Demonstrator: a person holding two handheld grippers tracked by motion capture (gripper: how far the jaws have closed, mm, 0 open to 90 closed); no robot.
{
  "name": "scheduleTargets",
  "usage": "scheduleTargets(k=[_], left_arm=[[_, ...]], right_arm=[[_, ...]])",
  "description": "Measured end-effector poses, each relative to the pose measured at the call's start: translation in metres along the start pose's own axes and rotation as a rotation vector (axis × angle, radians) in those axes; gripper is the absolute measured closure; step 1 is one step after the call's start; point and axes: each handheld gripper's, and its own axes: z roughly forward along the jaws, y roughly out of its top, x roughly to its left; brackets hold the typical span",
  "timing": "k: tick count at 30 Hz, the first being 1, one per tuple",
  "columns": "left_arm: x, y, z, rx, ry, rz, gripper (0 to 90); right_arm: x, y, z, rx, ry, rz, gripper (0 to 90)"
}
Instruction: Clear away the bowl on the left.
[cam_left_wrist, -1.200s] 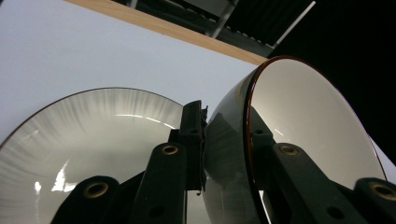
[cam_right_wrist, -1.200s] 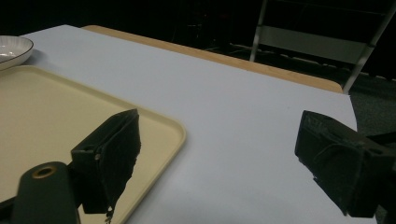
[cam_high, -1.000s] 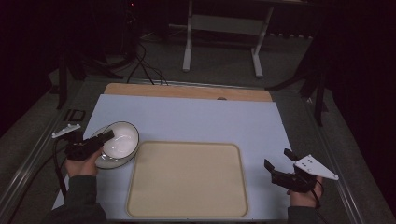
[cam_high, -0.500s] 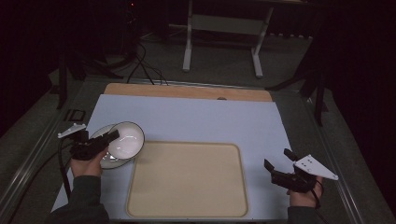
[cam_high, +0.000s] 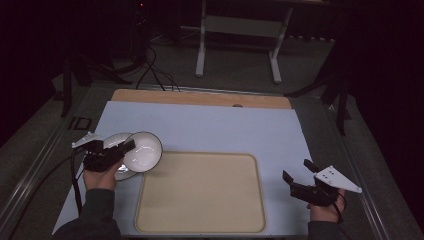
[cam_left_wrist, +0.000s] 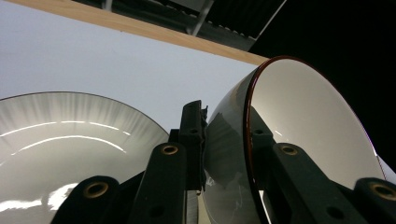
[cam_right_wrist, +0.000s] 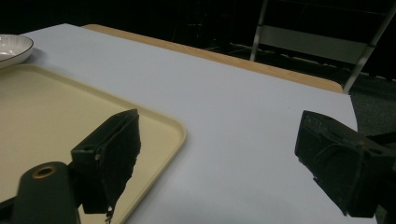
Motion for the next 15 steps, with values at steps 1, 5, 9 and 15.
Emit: scheduleTargets(k=[1, 5, 9, 15], left_arm=[[-0.001, 0.000, 0.000, -0.001, 0.000, 0.000, 76.2], [-0.003, -0.001, 0.002, 0.001, -0.005, 0.004, 76.2], [-0.006, -0.001, 0.003, 0.003, -0.008, 0.006, 76.2], [-0.014, -0.003, 0.008, 0.015, -0.019, 0.021, 76.2]], right_arm=[[0.000, 0.000, 0.000, 0.000, 0.000, 0.000, 13.9], [0.000, 0.000, 0.000, 0.000, 0.000, 0.000, 14.0], [0.000, 0.000, 0.000, -0.001, 0.001, 0.001, 13.9], [0.000, 0.000, 0.000, 0.000, 0.000, -0.002, 13.9]])
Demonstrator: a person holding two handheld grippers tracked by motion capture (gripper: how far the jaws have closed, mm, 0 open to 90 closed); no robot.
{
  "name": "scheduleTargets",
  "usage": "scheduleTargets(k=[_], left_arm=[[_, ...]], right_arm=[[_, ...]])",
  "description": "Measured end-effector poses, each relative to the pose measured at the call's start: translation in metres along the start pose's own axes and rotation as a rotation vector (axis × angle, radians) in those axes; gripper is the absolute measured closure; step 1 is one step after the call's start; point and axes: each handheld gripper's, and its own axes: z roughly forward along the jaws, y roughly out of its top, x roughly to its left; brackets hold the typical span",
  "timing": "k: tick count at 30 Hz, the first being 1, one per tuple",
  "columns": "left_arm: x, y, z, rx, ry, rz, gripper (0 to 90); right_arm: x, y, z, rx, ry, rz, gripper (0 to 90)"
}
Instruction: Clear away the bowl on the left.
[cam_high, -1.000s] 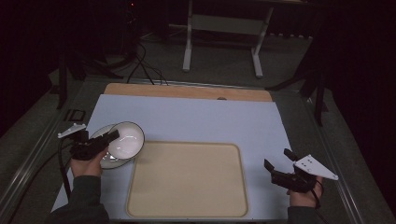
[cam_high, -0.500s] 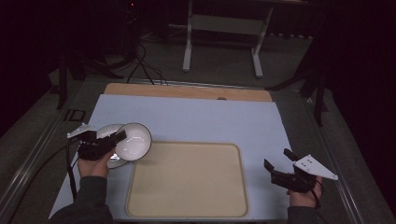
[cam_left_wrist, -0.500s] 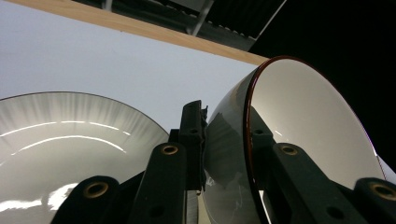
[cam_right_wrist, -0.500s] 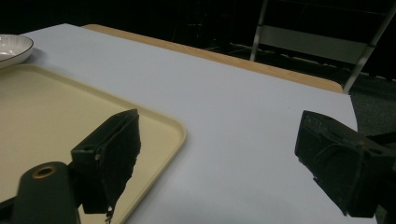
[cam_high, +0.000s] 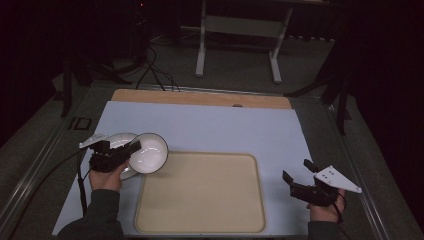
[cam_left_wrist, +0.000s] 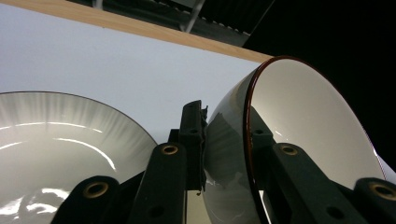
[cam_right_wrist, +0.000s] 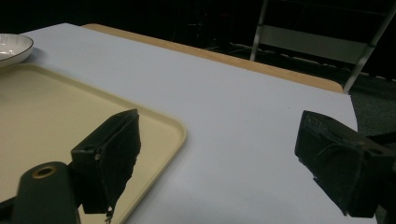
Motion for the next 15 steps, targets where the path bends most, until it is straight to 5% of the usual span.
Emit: scheduleTargets(k=[15], left_arm=[[-0.021, -0.006, 0.014, 0.043, -0.055, 0.025, 76.2]], right_arm=[[0.000, 0.000, 0.000, -0.002, 0.000, 0.002, 13.9]])
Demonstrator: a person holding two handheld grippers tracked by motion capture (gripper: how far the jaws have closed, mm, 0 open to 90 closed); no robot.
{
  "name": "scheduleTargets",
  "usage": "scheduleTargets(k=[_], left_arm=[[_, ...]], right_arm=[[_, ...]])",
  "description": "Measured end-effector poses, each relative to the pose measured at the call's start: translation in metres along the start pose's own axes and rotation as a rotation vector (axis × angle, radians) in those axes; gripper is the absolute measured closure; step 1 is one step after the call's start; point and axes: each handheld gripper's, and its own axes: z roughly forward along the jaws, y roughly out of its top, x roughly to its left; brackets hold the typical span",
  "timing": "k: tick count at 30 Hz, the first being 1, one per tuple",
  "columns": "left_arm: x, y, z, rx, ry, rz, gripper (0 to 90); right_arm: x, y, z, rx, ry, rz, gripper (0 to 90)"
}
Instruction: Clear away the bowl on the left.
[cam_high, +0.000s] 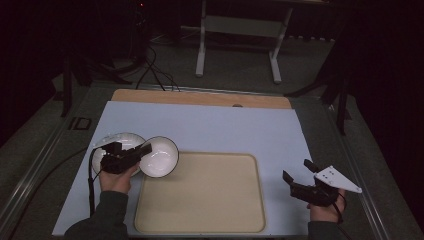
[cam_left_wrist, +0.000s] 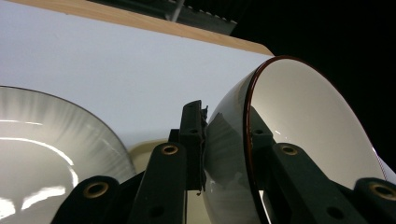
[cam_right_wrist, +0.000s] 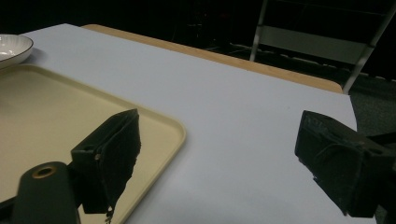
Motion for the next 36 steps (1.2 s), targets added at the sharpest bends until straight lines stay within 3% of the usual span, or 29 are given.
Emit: scheduleTargets(k=[36], left_arm=[[-0.042, -0.014, 0.028, 0.089, -0.099, 0.072, 76.1]], right_arm=[[0.000, 0.000, -0.001, -0.001, -0.001, -0.002, 14.0]])
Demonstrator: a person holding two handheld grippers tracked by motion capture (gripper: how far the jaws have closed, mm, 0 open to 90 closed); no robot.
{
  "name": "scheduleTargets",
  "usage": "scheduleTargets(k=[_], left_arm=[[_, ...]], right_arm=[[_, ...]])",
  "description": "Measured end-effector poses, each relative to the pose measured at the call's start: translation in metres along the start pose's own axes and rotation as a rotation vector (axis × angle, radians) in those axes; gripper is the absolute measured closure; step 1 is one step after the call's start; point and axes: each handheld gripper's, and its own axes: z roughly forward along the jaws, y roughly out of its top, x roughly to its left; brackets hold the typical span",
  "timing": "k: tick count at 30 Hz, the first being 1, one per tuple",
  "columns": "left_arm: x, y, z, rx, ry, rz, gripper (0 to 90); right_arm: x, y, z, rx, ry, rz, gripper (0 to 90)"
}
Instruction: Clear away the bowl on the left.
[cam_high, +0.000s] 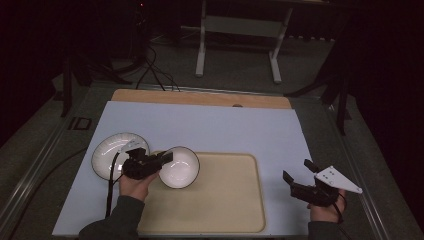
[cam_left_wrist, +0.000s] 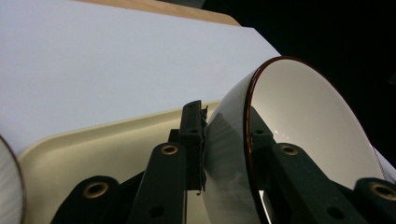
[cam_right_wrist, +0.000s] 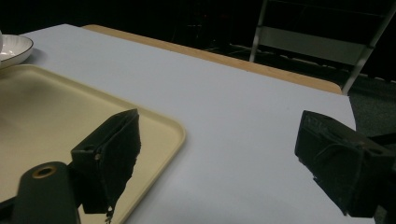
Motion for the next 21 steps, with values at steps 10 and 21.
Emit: scheduleTargets(k=[10, 21], left_arm=[[-0.008, -0.004, 0.008, 0.031, -0.012, 0.023, 76.0], [-0.014, -0.008, 0.018, 0.054, -0.020, 0.030, 76.0]], right_arm=[[0.000, 0.000, 0.000, -0.002, -0.001, 0.000, 13.9], [0.000, 0.000, 0.000, 0.000, -0.001, 0.000, 14.0]])
